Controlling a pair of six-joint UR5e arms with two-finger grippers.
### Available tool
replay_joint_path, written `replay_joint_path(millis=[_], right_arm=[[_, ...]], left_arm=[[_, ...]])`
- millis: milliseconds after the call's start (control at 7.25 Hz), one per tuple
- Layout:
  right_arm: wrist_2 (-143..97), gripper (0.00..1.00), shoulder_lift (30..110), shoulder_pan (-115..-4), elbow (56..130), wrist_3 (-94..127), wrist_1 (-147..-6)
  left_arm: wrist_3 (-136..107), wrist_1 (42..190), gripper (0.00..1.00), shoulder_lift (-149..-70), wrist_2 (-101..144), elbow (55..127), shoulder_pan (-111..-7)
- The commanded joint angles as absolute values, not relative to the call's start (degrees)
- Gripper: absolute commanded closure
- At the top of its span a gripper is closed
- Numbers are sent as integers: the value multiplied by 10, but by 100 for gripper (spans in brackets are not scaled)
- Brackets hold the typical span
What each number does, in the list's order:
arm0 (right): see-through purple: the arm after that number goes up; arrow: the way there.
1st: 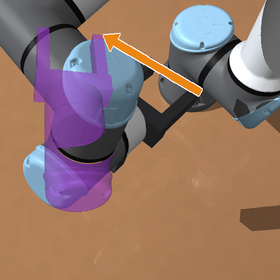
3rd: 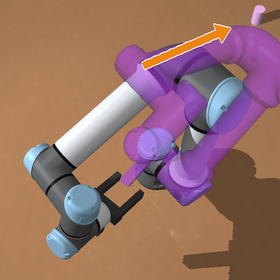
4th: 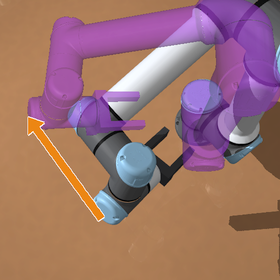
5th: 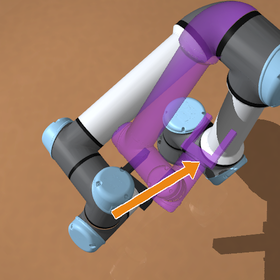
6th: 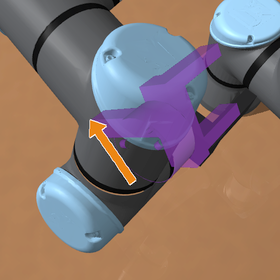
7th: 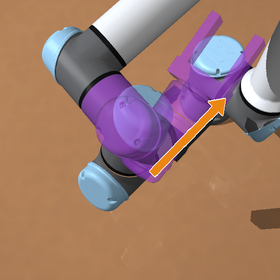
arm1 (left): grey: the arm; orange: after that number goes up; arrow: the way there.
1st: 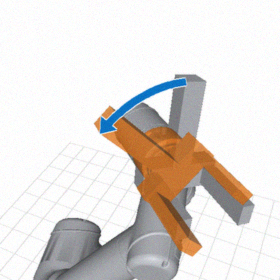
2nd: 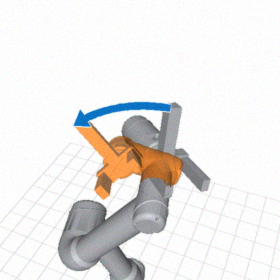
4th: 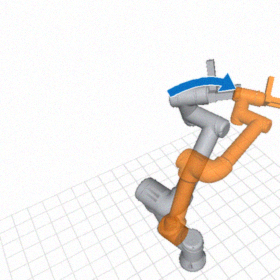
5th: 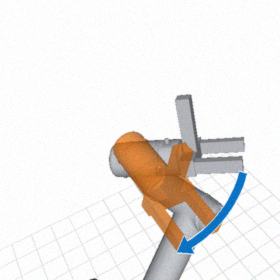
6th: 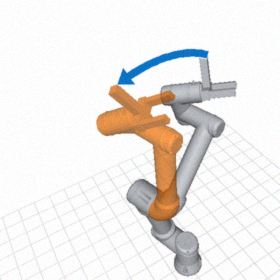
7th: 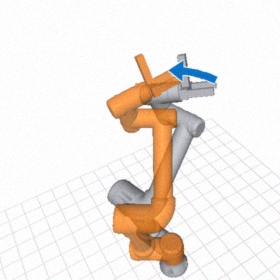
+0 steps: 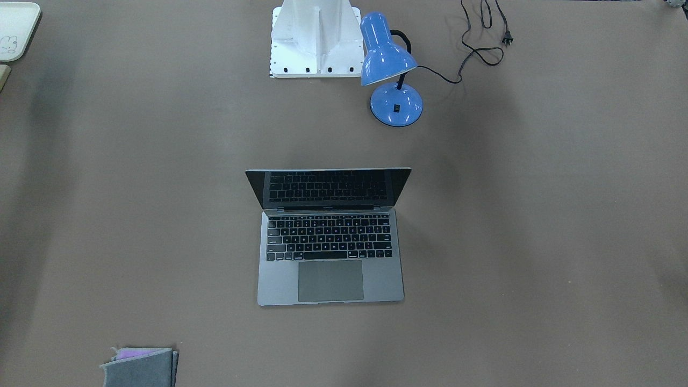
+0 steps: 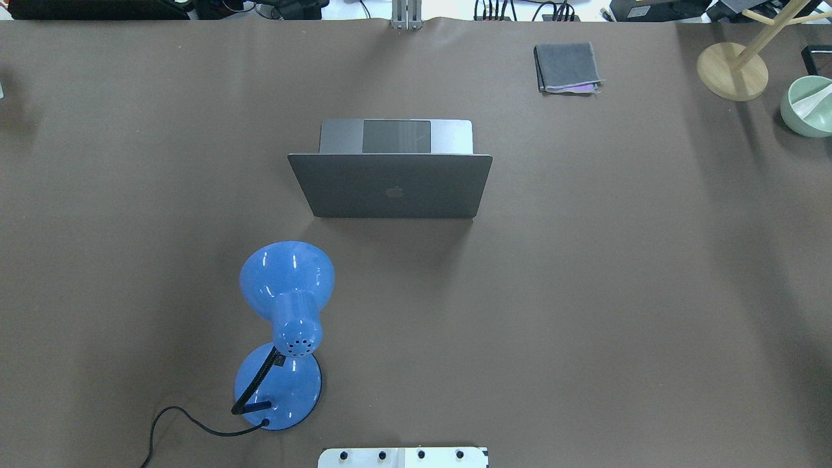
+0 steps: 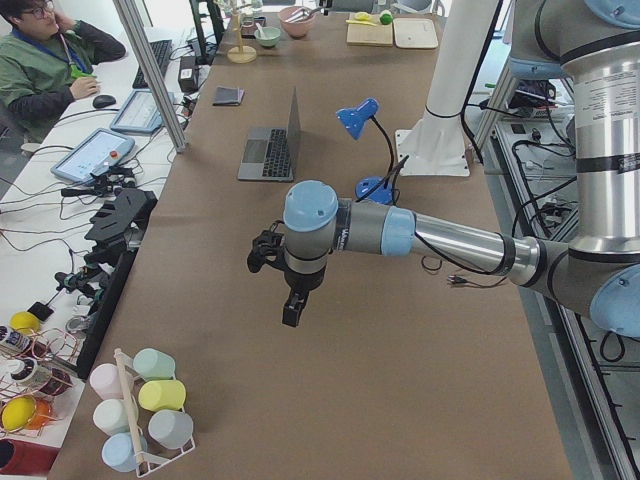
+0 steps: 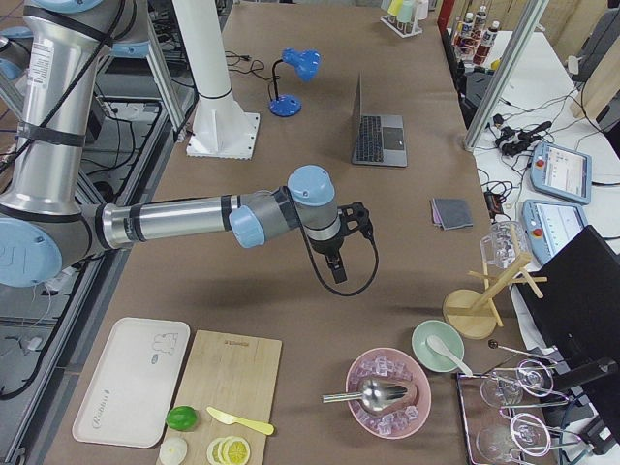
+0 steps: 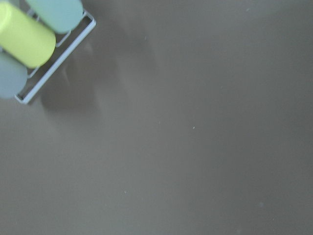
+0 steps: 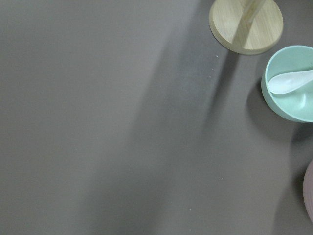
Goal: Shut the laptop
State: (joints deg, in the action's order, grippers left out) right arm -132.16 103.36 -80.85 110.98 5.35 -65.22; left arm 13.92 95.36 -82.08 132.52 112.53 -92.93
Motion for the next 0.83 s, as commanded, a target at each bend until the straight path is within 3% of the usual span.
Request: replay_joint_path(millis=[0,414,690], right_arm=[[-1334,0,1037,-813,1109,43,-621],[-1339,0,1038,-813,1089,74,-556],[-1358,0,1010,-803,1092,214,-556]], left_arm=[[141,1067,2,-837,1360,1077,-930],[134,1218,2,-836,1362,999,-929],[-44,1255,2,-845,1375,1024,-920]])
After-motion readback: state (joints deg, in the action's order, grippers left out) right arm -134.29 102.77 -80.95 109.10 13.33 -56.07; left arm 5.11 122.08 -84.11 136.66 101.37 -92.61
